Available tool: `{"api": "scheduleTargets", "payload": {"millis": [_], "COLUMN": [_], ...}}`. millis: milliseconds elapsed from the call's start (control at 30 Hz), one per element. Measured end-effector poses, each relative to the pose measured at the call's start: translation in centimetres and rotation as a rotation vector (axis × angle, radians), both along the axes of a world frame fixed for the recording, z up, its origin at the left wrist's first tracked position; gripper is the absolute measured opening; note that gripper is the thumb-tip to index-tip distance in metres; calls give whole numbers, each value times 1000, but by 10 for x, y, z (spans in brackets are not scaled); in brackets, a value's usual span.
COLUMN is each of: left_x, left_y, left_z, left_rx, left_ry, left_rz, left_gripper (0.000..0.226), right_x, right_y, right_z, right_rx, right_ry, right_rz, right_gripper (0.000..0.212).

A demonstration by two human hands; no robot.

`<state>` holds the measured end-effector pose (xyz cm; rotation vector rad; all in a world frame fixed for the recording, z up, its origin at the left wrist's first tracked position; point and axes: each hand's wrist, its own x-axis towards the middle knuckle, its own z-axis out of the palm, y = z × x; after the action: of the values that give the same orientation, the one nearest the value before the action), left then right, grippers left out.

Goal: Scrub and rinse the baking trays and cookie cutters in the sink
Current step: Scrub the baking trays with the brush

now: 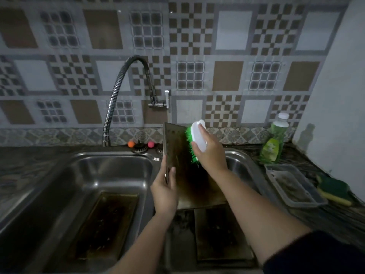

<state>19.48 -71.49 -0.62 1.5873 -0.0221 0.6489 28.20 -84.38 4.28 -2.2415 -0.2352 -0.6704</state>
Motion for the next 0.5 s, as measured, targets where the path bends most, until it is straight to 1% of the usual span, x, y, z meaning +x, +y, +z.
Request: {"api": "scheduleTargets", "payload": {"millis": [67, 167, 233, 300, 367, 400, 433, 500], "left_x": [7, 14, 17, 18, 16, 15, 13, 9], "left_y": [25, 67, 84, 91, 92, 92, 92, 92], "left_z": [5, 5, 4, 6, 14, 19, 24, 34], "left_rx": [-13, 17, 58, 121, 168, 209, 277, 502], "left_ry": [-7, 28, 61, 67, 45, 19, -22, -144], "left_rz": [19, 71, 93, 132, 122, 108, 97, 95], "left_gripper": [45, 45, 46, 48, 51, 52, 53, 55], "right_x": [-24, -79, -88, -80, -66, -60, -55, -50], "right_y": [13, 31, 37, 46, 59, 67, 75, 90], "right_z": [-11, -51, -61, -47, -16, 2, 20, 55], "right_rx": [-70, -153, -151, -40, 94, 166, 235, 309], "right_ry": [13, 56, 45, 77, 113, 127, 126, 96], "right_rz": [29, 156, 91, -61, -171, -194, -198, -231], "right_gripper": [63, 59, 56, 55, 63, 69, 76, 88]}}
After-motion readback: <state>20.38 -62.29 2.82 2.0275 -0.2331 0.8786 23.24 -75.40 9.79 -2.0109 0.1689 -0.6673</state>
